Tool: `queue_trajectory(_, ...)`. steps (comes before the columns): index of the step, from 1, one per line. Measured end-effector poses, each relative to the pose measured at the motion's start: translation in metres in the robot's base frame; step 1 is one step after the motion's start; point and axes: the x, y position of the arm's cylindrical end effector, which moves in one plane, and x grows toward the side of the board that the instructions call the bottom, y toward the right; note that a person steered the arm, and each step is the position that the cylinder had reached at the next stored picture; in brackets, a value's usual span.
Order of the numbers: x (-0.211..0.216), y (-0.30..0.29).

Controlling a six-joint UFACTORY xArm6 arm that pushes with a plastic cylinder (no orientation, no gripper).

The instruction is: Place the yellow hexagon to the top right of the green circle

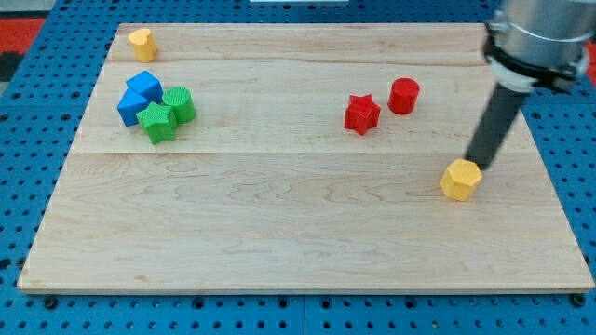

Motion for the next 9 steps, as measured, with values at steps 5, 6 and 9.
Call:
queue_trajectory(5,0.014,-0.036)
queue_trajectory(6,-0.016,-0.079)
queue_trajectory(9,-0.008,-0.218)
